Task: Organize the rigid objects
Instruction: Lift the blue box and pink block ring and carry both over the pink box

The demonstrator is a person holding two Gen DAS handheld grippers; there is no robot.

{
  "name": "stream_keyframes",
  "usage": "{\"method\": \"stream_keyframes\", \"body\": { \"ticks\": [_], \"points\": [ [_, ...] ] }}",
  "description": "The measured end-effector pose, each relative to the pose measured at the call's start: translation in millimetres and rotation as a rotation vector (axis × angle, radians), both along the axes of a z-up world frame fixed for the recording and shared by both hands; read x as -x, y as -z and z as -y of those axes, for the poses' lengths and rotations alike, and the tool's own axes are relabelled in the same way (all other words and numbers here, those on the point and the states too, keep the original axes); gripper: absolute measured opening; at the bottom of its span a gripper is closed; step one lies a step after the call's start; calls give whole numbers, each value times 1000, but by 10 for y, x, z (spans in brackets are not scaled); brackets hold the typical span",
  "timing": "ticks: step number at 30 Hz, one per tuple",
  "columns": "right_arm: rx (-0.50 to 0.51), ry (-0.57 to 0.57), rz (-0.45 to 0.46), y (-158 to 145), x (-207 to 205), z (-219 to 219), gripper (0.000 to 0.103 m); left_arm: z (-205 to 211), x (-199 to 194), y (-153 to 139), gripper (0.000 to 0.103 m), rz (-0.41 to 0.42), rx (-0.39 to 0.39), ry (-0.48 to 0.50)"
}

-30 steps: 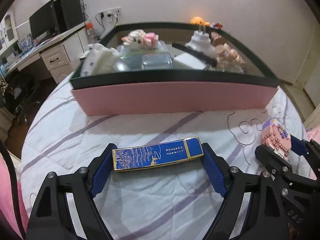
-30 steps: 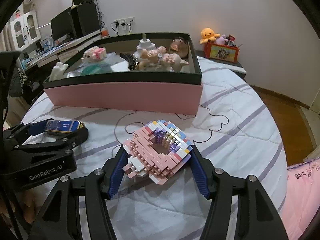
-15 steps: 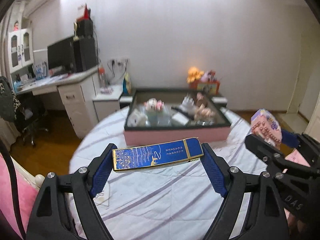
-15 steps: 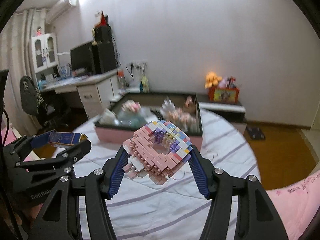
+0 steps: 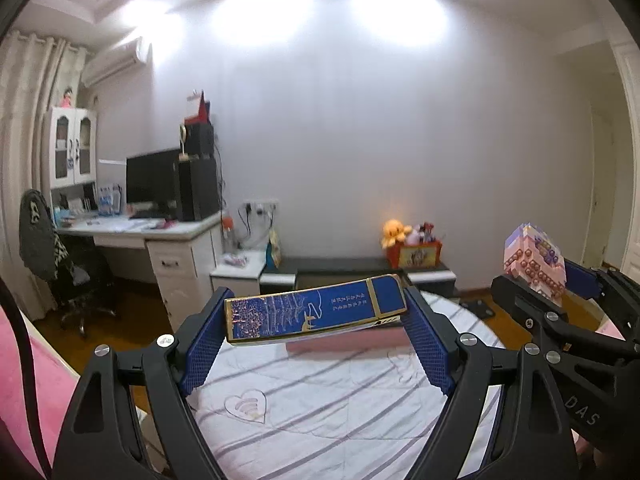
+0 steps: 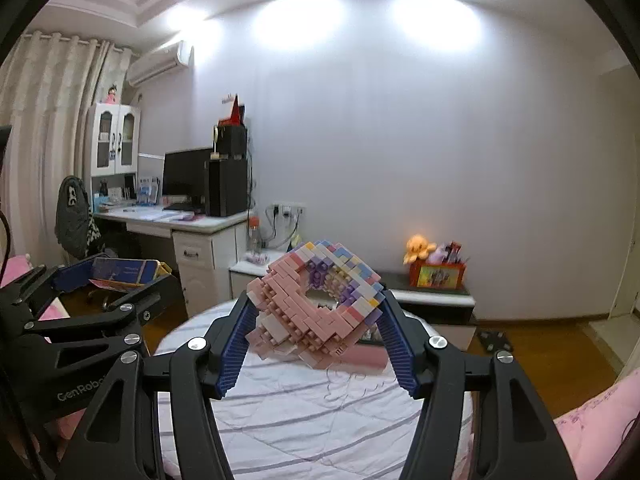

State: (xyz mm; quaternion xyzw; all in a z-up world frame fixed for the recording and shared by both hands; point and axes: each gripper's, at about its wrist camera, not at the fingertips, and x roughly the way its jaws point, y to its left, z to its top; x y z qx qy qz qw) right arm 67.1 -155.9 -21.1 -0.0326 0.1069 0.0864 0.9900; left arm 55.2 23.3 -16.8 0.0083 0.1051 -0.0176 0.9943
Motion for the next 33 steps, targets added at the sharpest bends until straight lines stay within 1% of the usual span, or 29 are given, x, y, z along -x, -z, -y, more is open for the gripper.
{"method": "stream_keyframes", "body": {
  "ticks": [4,7,10,14,18,25,29,33],
  "points": [
    [3,2,49,-115,163,-25,62,-2,150,-123,85,50,-2,-5],
    [9,6,72,-171,206,-49,62,26,189,-178,85,78,-20,-17],
    [6,9,84,-190,200,-65,62,15,141,-182,85,85,-12,-13],
    [6,14,88,-171,171,-67,62,22,74,-161,85,86,-19,-12],
    [5,20,82,-128,91,-97,62,75,-97,-138,85,81,-28,-11],
    [5,32,74,-85,-208,-63,62,170,-481,-133,85,86,-53,-13],
    [12,38,67,-71,-466,-41,62,210,-813,-120,85,81,-61,-12],
    [17,46,47,-25,-815,-29,62,255,-1280,-36,85,40,-70,-2]
  ]
}}
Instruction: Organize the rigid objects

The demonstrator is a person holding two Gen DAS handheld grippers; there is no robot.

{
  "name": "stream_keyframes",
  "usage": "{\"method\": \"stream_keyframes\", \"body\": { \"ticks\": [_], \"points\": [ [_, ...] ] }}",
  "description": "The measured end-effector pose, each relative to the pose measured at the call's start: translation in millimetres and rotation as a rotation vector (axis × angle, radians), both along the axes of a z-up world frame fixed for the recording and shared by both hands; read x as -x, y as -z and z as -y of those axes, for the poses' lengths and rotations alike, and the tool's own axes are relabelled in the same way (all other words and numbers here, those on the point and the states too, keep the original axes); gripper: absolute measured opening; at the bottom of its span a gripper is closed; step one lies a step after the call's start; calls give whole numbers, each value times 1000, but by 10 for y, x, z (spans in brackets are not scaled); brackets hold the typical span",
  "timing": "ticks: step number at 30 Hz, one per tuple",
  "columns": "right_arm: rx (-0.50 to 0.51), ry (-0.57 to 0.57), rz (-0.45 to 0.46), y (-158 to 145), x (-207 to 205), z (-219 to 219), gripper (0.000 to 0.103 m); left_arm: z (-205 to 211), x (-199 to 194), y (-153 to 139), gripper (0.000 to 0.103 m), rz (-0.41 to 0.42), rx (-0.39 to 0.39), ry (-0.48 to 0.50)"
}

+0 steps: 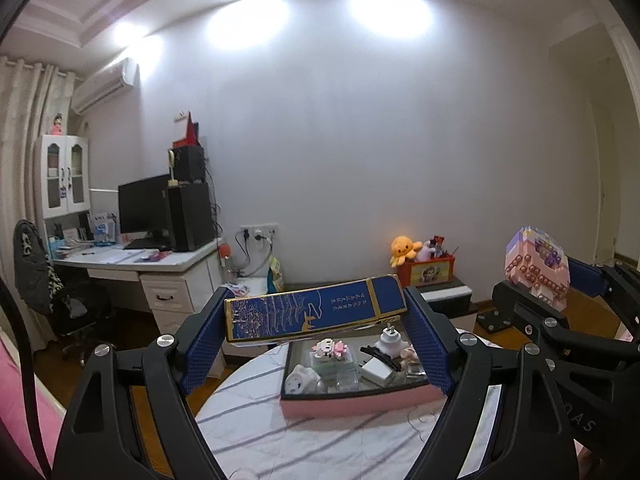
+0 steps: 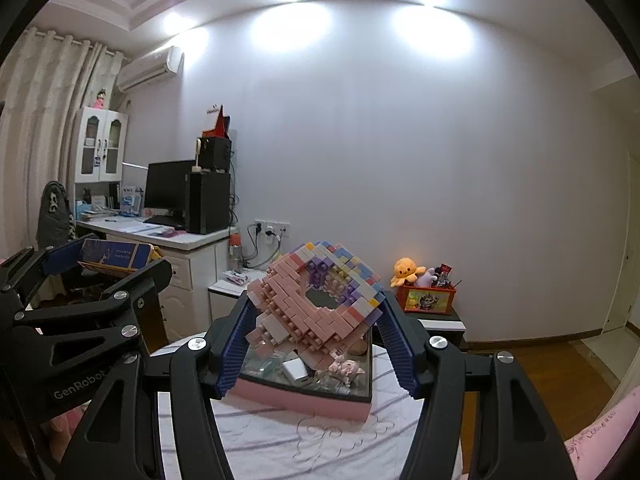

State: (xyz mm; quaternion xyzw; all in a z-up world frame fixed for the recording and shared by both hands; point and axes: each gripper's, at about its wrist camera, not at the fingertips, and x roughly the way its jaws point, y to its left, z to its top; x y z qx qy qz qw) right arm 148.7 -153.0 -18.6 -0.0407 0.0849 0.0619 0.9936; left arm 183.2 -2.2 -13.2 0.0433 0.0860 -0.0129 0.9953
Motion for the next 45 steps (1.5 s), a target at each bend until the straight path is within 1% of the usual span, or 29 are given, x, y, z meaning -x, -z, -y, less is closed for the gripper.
{"method": "stream_keyframes", "body": {
  "ticks": [3,5,6,11,15,19,21,24,26,28,29,30,31,32,33,35,38,41,45],
  "points": [
    [1,4,-31,79,-366,31,62,37,-424,114,85,-42,-1,19],
    [-1,11,-55,157,-641,58,62,62,-792,238,85,-98,8,41],
    [1,16,-68,208,-754,67,63,74,-922,293,85,-114,11,48],
    [-27,3,-173,521,-1418,143,63,134,-1675,693,85,-258,21,58],
    [-26,-8,-265,833,-1860,171,63,153,-2087,1018,85,-359,11,45],
    [-24,-26,-349,1115,-2146,147,63,156,-2342,1312,85,-444,4,34],
    [-27,-32,-384,1231,-2243,151,63,148,-2391,1379,85,-463,-1,24],
    [-32,-44,-409,1337,-2315,155,63,146,-2428,1426,85,-462,-12,12],
    [-37,-48,-418,1358,-2348,162,63,134,-2442,1445,86,-466,-4,6],
    [-37,-41,-419,1361,-2373,158,64,134,-2415,1440,87,-451,-5,-3],
    [-33,-35,-414,1357,-2378,162,66,111,-2411,1419,88,-445,-5,-11],
    [-29,-25,-408,1341,-2367,155,73,101,-2404,1409,92,-445,-4,-16],
    [-28,-19,-396,1328,-2348,164,77,72,-2404,1394,94,-449,3,-17],
    [-29,-16,-383,1296,-2348,183,85,50,-2391,1374,97,-450,12,-12],
    [-33,-17,-373,1275,-2322,194,85,21,-2373,1342,97,-442,20,-4],
    [-50,-25,-365,1216,-2275,202,86,19,-2285,1277,97,-425,15,-7],
    [-47,-18,-338,1119,-2152,221,103,2,-2097,1151,100,-386,7,-1],
    [-68,-30,-311,988,-1959,262,103,-18,-1805,1017,102,-350,27,8],
    [-86,-40,-279,814,-1670,283,103,-27,-1386,819,102,-297,25,14]
  ]
}}
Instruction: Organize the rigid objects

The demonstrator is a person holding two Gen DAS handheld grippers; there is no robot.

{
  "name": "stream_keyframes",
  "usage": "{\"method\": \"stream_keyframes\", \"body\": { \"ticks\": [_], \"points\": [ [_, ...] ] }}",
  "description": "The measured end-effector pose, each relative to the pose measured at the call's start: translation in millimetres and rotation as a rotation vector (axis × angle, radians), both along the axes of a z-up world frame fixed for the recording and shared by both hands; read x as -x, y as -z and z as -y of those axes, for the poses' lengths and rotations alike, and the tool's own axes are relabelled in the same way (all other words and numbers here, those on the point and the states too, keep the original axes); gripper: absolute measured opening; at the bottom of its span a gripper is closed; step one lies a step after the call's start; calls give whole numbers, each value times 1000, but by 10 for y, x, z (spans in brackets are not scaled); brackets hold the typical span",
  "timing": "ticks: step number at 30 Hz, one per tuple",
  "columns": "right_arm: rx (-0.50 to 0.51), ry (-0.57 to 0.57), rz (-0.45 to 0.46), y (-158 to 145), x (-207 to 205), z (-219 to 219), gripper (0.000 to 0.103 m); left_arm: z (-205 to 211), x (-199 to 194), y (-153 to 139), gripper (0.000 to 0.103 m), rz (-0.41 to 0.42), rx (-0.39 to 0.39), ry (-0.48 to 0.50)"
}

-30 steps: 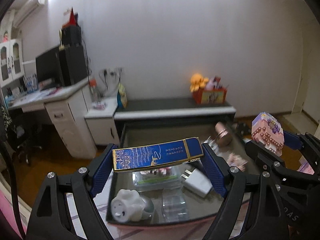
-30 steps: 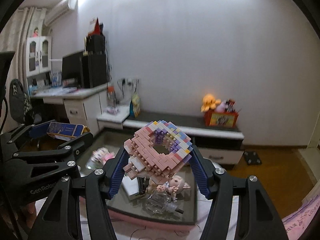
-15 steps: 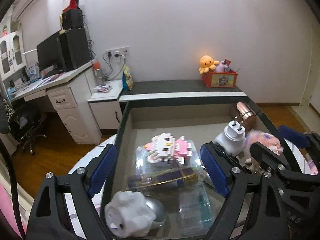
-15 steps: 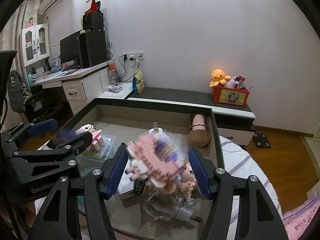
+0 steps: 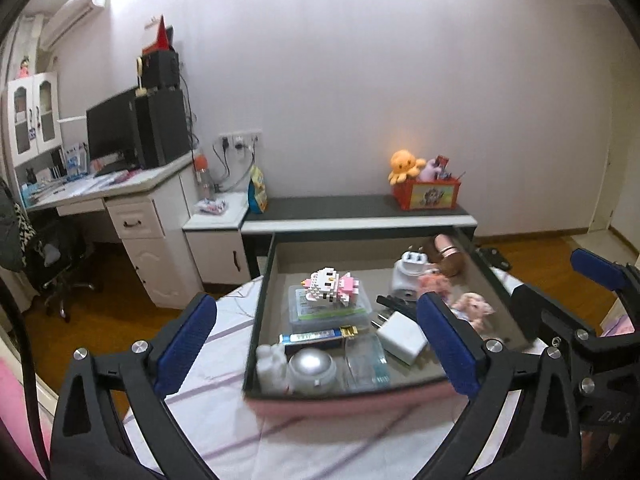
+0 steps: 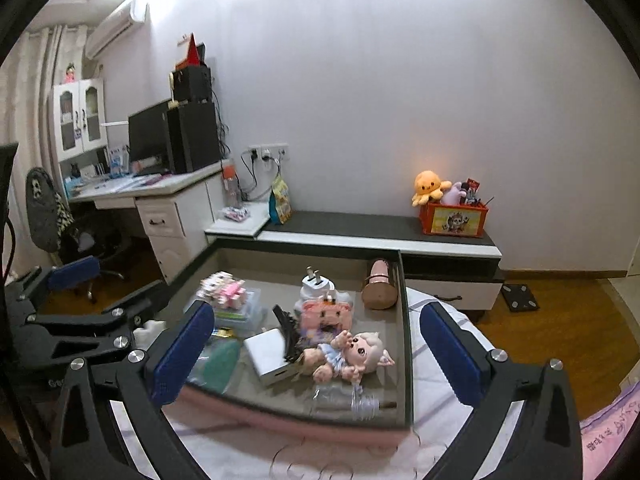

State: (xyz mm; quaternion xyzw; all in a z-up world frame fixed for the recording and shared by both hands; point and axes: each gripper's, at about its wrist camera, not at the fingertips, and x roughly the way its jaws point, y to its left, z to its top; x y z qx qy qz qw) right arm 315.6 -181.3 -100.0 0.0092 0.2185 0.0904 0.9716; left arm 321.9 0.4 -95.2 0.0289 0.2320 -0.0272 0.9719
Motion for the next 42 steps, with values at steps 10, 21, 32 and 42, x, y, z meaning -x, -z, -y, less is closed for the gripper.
{"method": "stream_keyframes", "body": {
  "ticks": [10,21,32,42],
  "points": [
    [-4,3,112,-419,1060,-23,103,-32,1127,-463,102,122,5,27],
    [18,38,208,-767,1998,-42,103,-78,2097,-780,102,217,-3,14],
    [14,59,285,-972,2650,-96,103,-83,2746,-997,102,299,-9,-27],
    [19,74,317,-1067,2900,-94,103,-66,2977,-1069,102,346,-17,-57]
  ]
}}
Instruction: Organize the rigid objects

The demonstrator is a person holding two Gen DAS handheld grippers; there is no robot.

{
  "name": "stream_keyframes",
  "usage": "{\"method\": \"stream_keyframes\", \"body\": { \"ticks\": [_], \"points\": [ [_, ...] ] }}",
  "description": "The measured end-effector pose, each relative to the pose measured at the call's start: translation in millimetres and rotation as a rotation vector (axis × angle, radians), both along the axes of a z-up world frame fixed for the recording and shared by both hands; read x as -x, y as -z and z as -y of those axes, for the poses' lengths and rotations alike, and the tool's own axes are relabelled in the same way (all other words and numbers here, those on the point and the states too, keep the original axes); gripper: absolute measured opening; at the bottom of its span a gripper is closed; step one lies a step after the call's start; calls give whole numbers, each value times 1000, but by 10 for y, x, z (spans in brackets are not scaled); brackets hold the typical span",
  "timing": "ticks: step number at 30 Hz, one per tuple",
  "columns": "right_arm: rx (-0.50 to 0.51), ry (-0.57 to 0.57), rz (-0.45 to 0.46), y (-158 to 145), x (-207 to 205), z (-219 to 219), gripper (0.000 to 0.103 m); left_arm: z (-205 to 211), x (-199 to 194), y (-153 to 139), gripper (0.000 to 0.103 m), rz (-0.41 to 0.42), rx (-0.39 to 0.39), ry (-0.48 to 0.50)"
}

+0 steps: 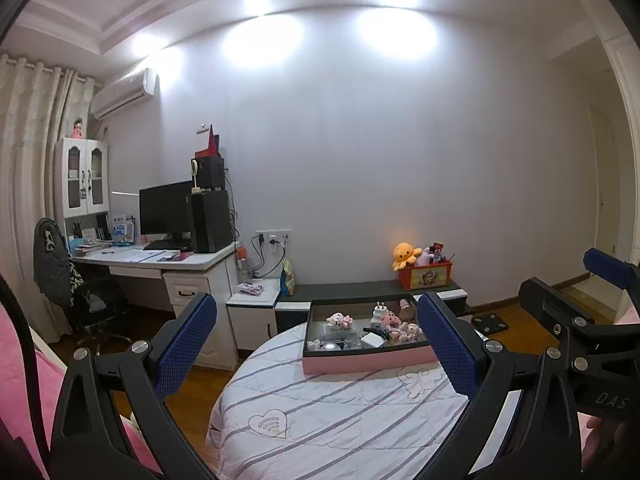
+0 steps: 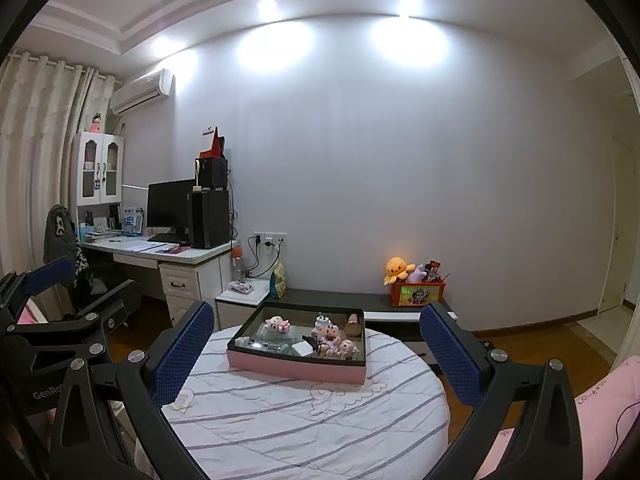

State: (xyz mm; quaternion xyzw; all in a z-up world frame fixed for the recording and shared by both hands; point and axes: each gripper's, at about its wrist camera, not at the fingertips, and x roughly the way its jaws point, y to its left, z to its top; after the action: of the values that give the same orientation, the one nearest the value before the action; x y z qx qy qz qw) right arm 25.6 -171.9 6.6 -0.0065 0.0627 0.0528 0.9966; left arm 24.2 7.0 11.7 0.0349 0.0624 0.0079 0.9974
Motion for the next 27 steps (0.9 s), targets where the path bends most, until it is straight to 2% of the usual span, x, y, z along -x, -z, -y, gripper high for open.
{"method": "stream_keyframes", "body": {
  "ticks": [27],
  "points": [
    [3,18,17,-13,108,7,103,-10,45,-25,102,16,9,1]
  ]
}}
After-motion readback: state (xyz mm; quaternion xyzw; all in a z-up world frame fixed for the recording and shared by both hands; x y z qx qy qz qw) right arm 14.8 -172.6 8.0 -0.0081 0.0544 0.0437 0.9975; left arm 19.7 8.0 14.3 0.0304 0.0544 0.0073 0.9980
